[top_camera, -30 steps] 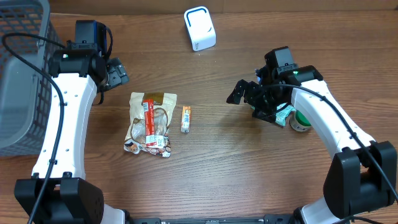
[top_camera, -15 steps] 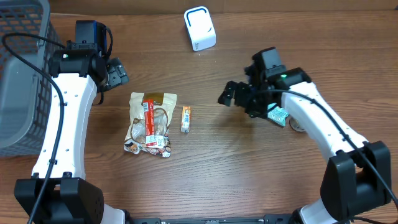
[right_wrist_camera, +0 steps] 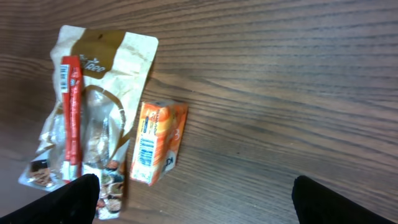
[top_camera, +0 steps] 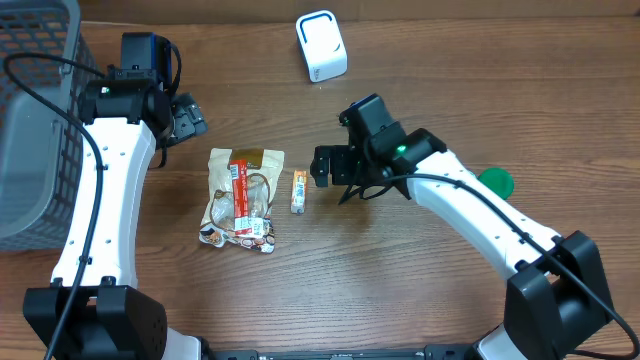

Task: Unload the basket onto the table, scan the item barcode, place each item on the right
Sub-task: 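Lower the right gripper over the small orange pack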

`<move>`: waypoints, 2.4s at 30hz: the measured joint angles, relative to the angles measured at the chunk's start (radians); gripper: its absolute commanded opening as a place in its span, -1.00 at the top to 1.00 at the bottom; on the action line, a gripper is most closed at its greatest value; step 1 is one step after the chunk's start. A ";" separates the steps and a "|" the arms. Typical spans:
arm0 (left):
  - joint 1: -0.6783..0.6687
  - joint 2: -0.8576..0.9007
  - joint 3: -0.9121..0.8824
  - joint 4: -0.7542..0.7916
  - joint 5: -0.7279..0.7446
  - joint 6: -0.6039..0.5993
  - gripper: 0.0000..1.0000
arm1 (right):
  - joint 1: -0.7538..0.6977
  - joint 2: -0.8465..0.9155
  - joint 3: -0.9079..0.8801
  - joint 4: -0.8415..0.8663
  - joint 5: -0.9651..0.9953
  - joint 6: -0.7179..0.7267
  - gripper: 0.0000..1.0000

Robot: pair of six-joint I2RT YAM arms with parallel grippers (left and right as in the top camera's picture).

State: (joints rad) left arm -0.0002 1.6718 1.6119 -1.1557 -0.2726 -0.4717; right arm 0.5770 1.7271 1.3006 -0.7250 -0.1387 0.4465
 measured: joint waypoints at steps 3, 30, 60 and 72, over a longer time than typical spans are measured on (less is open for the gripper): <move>0.000 0.000 0.000 0.000 0.000 0.000 -0.99 | 0.019 0.000 0.000 0.008 0.044 0.000 -1.00; 0.000 0.000 0.000 0.000 0.000 0.000 -1.00 | 0.159 0.158 0.000 0.190 0.098 0.077 -0.92; 0.000 0.000 0.000 0.000 0.000 0.000 -0.99 | 0.145 0.194 0.000 0.013 0.386 0.220 -0.79; 0.000 0.000 0.000 0.000 0.000 0.000 -1.00 | 0.144 0.105 0.000 0.006 0.425 0.227 -0.80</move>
State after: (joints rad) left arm -0.0002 1.6718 1.6119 -1.1557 -0.2726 -0.4717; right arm 0.7212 1.8324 1.3003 -0.7189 0.2859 0.6735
